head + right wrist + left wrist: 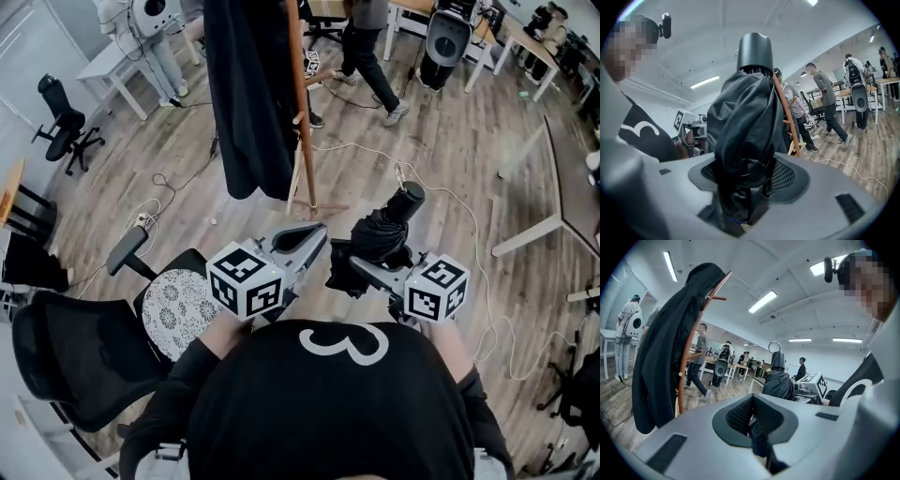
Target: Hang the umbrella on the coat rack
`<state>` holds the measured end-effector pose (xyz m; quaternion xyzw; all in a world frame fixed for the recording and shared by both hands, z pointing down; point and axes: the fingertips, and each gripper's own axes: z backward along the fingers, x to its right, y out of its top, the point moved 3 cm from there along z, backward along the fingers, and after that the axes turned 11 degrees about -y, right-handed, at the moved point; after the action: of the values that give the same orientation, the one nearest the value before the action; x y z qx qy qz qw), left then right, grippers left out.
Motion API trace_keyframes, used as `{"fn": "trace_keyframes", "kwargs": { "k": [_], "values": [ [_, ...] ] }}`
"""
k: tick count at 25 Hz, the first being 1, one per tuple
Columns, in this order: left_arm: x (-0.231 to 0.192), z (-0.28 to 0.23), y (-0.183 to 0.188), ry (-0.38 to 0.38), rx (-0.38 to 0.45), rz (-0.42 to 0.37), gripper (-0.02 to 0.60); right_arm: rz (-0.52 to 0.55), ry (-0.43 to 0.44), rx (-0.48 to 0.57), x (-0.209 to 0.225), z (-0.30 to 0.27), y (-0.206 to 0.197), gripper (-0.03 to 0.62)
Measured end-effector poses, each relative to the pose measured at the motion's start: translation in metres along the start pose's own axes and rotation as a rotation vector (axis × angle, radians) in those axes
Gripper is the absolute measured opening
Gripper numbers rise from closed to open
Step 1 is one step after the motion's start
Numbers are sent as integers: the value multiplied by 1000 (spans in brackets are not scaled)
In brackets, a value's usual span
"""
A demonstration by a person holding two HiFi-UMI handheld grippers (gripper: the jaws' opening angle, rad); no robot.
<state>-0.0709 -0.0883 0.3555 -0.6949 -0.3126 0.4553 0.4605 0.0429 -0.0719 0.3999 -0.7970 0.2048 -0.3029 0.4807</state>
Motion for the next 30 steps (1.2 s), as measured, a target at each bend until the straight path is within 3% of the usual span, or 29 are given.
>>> {"fn": "trace_keyframes", "kwargs": {
  "k": [9, 18, 30],
  "values": [
    [-79, -1, 18, 2, 5, 15, 15, -2, -7, -8, 28, -70, 27, 281],
    [-106, -11, 25, 4, 11, 32, 15, -8, -22, -32, 53, -88, 36, 281],
    [-150, -40, 56, 53, 32, 21, 15, 17, 24, -38, 103, -123, 71, 281]
  ]
}}
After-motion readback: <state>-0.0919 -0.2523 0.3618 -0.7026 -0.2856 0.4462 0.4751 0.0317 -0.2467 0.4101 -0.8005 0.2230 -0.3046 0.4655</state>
